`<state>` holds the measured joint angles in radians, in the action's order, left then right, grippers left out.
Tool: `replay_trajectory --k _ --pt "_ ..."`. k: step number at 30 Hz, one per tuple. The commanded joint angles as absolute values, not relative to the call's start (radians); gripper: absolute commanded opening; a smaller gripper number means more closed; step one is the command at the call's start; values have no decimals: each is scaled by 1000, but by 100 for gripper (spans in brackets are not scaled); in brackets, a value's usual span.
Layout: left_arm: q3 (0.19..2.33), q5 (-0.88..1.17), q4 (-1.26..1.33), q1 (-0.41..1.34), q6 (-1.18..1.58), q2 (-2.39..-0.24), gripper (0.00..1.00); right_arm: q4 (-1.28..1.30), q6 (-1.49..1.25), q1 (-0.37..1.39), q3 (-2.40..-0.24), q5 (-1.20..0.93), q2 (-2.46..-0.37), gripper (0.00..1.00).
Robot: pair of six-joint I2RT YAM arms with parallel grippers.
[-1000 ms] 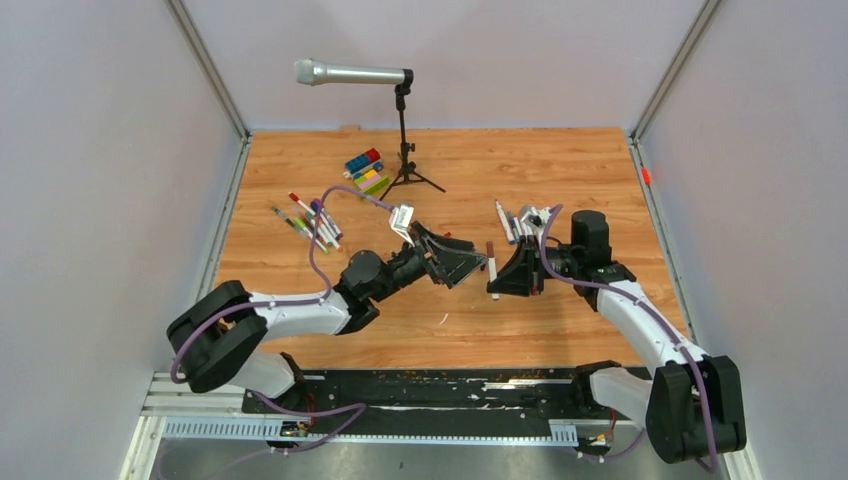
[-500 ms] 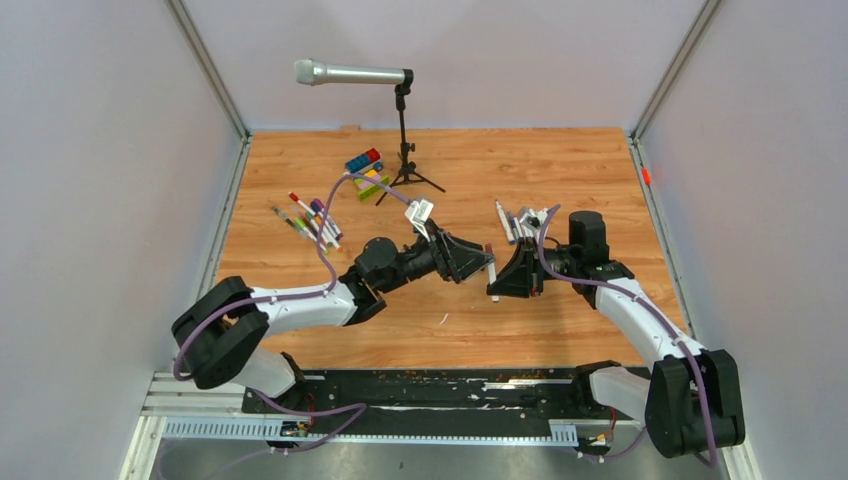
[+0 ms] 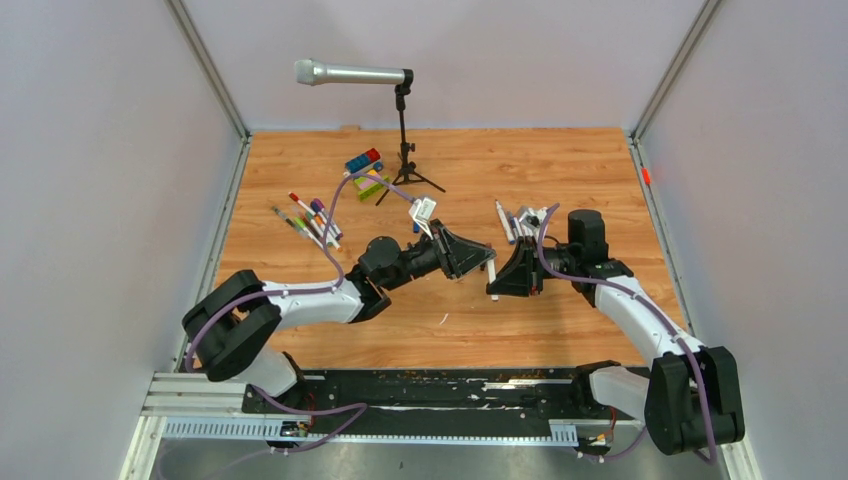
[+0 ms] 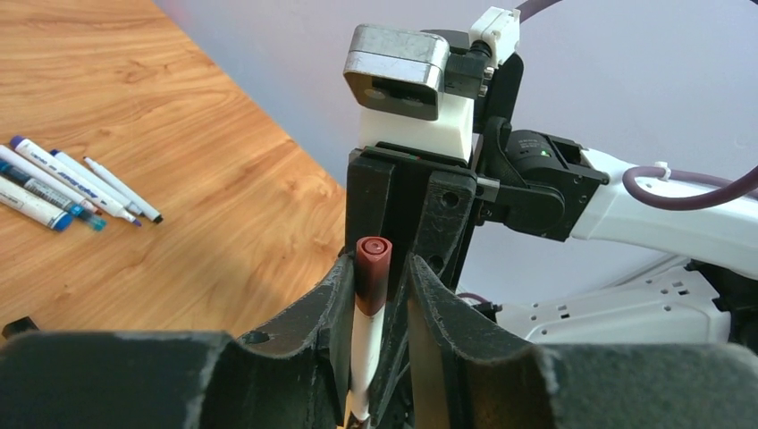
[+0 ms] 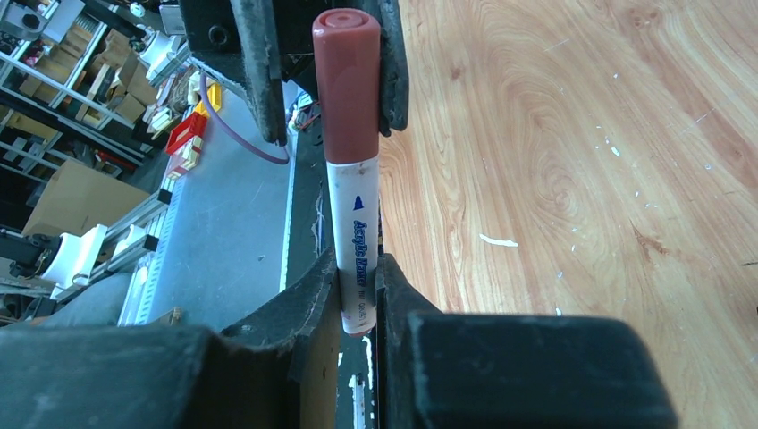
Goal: Open the pen caps
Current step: Open the pen cap from the pen.
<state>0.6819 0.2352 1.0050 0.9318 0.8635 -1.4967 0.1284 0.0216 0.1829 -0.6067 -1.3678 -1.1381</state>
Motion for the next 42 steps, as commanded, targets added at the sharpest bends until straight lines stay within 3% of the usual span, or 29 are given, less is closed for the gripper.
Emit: replay_trajectory --k 1,4,7,8,18,27,36,42 --pt "722 267 1100 930 873 -1512 33 132 51 192 -640 -1390 -1141 0" --pt "722 273 1121 931 876 -1520 26 133 53 193 -640 -1391 -1141 0" --pt "737 277 1134 925 869 -1530 1 132 52 196 -637 -1393 -1145 0" --pt "747 274 1135 916 867 -1531 0 133 51 198 -635 -1392 -1148 0" --pt "766 -77 1255 692 872 -1424 0 138 50 254 -621 -1396 -1183 0" --pt "751 -250 1281 651 799 -1363 0 156 49 296 -630 -1371 -1234 0" --pt "663 -176 1191 628 769 -1248 0 370 278 291 -713 -1290 -1240 0" --pt "497 -122 825 594 834 -1044 0 481 430 223 -751 -1199 -1214 0"
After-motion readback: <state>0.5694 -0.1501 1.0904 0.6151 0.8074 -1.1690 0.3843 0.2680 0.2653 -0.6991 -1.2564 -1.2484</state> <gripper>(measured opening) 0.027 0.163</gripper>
